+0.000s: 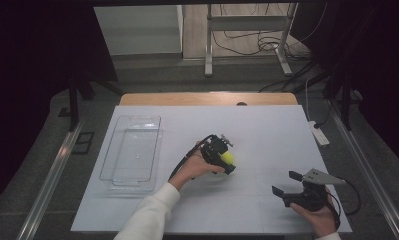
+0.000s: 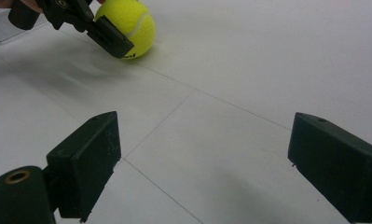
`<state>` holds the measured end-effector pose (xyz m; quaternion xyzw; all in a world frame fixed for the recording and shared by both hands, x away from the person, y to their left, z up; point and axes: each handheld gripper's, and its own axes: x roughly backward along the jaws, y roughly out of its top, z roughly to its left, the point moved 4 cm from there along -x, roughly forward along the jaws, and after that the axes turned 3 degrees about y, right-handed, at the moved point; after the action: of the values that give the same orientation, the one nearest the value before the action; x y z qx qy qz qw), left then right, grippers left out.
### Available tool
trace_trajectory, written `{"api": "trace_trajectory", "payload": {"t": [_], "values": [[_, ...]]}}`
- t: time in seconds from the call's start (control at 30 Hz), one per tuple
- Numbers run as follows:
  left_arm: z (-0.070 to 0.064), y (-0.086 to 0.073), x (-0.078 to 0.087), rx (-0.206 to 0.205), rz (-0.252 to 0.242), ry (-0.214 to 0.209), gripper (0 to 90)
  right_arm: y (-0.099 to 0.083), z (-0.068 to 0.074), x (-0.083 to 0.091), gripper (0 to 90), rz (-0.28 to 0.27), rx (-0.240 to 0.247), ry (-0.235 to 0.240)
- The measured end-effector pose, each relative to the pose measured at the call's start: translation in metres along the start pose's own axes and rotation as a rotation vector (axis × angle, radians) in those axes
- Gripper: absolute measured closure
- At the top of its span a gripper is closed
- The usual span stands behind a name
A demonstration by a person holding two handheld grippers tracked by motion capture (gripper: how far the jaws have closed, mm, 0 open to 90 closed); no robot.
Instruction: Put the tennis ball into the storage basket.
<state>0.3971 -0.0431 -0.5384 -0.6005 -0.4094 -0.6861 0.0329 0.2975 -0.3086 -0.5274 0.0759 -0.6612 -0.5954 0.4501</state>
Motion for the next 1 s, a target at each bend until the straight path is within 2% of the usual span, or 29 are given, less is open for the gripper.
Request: {"api": "trace_trajectory", "payload": {"t": [0.07, 0.13, 0.3, 0.33, 0.4, 0.43, 0.83, 1.0], "values": [[0.0, 0.0, 0.001, -0.002, -0.007, 0.001, 24.8, 0.0, 0.0, 0.0, 9.8, -0.001, 0.0, -0.001], [0.0, 0.0, 0.001, -0.005, -0.006, 0.001, 25.4, 0.0, 0.0, 0.0, 9.8, -0.001, -0.002, -0.002], [0.0, 0.0, 0.003, -0.013, -0.009, 0.001, 26.0, 0.0, 0.0, 0.0, 9.9, -0.001, -0.002, -0.003], [0.0, 0.0, 0.005, -0.017, -0.016, 0.0, 26.0, 0.0, 0.0, 0.0, 9.9, 0.0, -0.001, -0.003], [-0.002, 0.001, 0.008, -0.001, -0.044, -0.01, 26.1, 0.0, 0.0, 0.0, 9.9, -0.002, -0.003, -0.003], [-0.002, 0.002, 0.009, -0.009, -0.046, -0.01, 26.1, 0.0, -0.001, 0.0, 9.9, -0.002, -0.004, -0.006], [-0.001, 0.001, 0.016, -0.025, -0.054, -0.003, 26.3, 0.0, -0.001, 0.0, 10.0, -0.002, -0.006, -0.007], [0.0, 0.003, 0.021, -0.023, -0.072, 0.003, 26.4, 0.0, -0.001, 0.001, 10.0, -0.003, -0.005, -0.006]]}}
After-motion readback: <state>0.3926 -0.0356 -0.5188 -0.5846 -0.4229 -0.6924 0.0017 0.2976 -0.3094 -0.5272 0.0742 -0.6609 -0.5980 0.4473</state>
